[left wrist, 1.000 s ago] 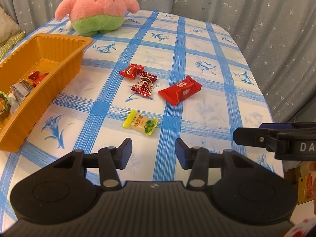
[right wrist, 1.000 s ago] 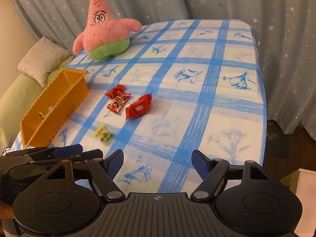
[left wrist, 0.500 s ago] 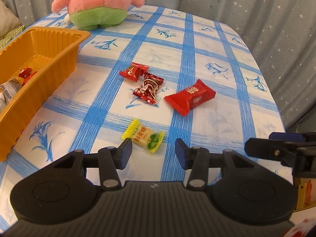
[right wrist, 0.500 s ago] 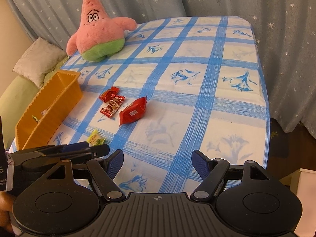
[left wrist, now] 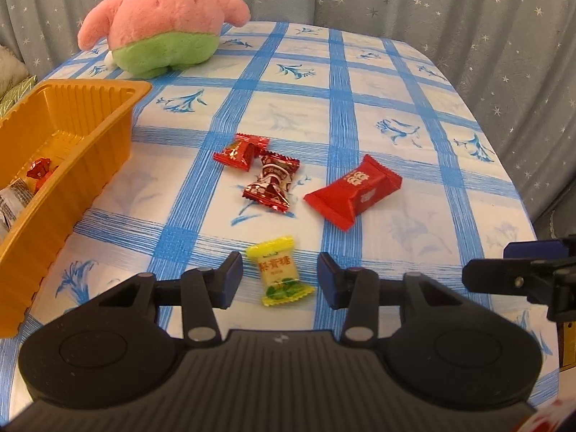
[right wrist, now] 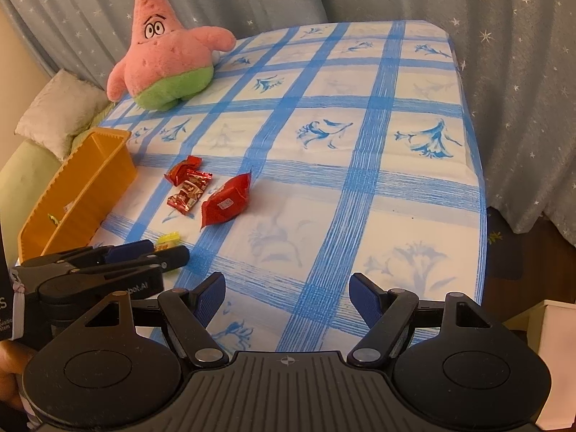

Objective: Organize snacks
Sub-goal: 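Grasp the yellow-green candy with the left gripper, then grasp the red packet with the right gripper while the left holds the yellow candy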

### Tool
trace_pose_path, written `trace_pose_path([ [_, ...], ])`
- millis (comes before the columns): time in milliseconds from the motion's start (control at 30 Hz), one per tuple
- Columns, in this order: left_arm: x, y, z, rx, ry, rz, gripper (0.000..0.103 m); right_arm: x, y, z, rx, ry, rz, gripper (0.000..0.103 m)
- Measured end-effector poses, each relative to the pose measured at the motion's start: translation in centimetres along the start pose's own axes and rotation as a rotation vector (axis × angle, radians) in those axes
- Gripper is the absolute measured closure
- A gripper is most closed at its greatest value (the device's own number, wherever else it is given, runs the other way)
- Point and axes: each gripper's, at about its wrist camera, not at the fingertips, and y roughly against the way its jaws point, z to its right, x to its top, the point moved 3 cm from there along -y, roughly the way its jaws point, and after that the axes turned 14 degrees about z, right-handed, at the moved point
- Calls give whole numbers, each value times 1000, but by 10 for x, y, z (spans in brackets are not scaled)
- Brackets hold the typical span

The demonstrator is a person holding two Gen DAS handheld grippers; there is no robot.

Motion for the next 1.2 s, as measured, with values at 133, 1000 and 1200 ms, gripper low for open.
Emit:
trace_pose_path([
  [133, 1, -1, -3, -5, 7, -3, 78, 0, -2, 0, 1, 0, -2, 27],
  [1000, 7, 36, -69, 163, 81, 53, 85, 34, -61, -28, 124, -16, 60, 28],
  [1200, 2, 42, -77, 180, 109, 47, 85, 35, -82, -33, 121, -6, 55, 43],
])
